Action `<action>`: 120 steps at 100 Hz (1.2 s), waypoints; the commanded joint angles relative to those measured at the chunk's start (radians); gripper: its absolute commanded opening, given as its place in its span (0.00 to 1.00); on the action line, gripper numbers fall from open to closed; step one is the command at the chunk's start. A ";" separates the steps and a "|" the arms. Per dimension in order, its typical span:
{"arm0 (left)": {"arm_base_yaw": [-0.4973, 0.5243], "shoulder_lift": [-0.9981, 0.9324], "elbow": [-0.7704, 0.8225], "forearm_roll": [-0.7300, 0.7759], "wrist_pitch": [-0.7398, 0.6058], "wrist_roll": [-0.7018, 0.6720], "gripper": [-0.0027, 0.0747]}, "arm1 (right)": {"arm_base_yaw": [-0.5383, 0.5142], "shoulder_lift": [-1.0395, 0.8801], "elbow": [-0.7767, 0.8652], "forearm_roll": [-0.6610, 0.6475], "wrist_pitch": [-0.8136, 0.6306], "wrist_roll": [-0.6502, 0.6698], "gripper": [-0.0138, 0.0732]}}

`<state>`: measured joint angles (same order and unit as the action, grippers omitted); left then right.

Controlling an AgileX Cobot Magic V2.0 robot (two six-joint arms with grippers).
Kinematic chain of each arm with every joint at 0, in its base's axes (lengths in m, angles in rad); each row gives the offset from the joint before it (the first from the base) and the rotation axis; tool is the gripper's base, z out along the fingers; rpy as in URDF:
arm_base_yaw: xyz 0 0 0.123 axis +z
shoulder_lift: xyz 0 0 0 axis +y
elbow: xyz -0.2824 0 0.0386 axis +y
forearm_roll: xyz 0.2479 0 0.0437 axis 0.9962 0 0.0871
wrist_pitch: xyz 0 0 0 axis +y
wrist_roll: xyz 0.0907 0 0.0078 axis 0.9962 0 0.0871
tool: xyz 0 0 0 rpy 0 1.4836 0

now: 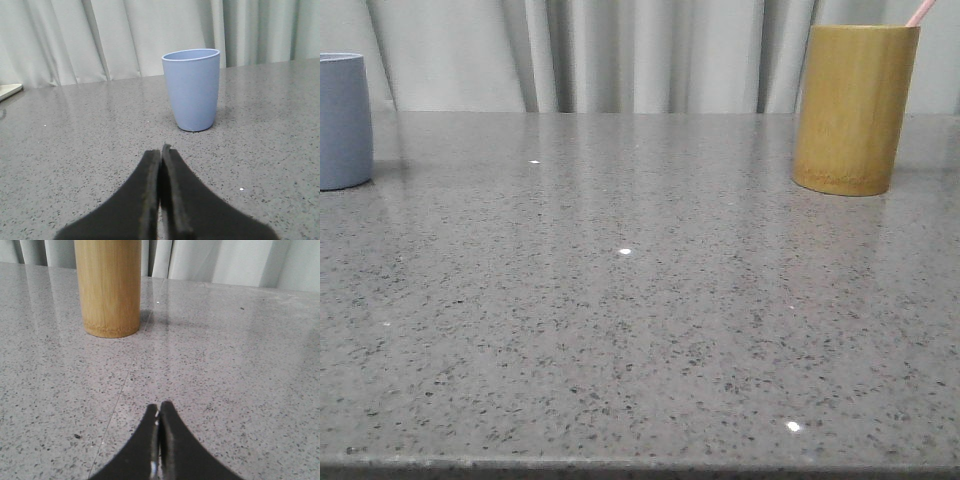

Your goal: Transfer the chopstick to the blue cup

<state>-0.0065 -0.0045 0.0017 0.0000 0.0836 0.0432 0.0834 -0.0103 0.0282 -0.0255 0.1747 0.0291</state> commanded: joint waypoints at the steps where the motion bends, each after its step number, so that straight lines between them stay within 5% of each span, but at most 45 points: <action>1: 0.002 -0.033 0.008 -0.009 -0.084 -0.007 0.01 | -0.005 -0.020 0.000 0.000 -0.084 -0.002 0.08; 78: 0.002 -0.033 0.008 -0.009 -0.090 -0.007 0.01 | -0.005 -0.020 -0.001 -0.029 -0.140 -0.018 0.08; 100: 0.002 -0.033 -0.037 -0.109 -0.062 -0.007 0.01 | -0.005 -0.020 -0.015 0.009 -0.305 0.008 0.08; 120: 0.002 0.020 -0.157 -0.197 0.005 -0.013 0.01 | -0.005 0.001 -0.156 0.090 -0.128 0.032 0.08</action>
<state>-0.0065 -0.0045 -0.0706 -0.1442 0.1394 0.0432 0.0834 -0.0103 -0.0265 0.0346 0.0387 0.0539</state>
